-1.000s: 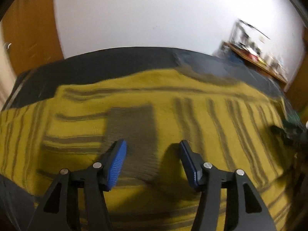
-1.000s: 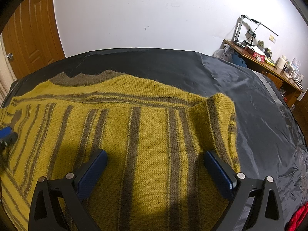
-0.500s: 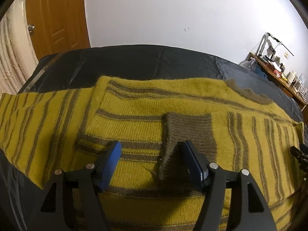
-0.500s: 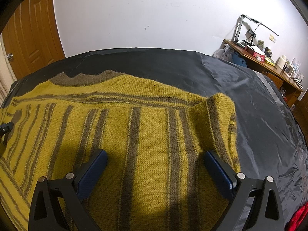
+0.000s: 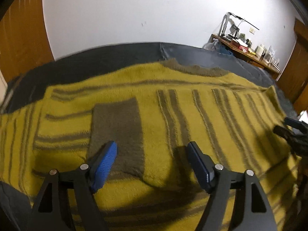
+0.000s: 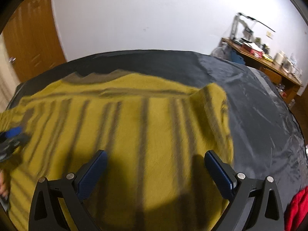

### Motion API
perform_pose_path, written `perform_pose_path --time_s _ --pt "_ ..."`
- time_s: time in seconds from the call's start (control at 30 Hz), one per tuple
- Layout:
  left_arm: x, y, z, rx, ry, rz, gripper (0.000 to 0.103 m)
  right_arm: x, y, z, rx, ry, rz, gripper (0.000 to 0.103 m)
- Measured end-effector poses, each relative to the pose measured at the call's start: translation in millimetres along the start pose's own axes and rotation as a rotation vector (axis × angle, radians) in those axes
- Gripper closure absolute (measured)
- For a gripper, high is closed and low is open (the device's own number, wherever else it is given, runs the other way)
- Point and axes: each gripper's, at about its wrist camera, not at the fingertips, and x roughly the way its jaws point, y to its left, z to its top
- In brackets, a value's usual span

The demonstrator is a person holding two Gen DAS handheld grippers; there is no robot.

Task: Fold clothes

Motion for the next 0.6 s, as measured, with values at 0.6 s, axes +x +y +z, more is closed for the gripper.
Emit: perform_pose_path --time_s 0.6 --pt "-33.1 56.0 -5.7 -0.218 -0.026 -0.041 0.023 0.3 6.4 -20.9 -0.019 0.001 0.017 0.001"
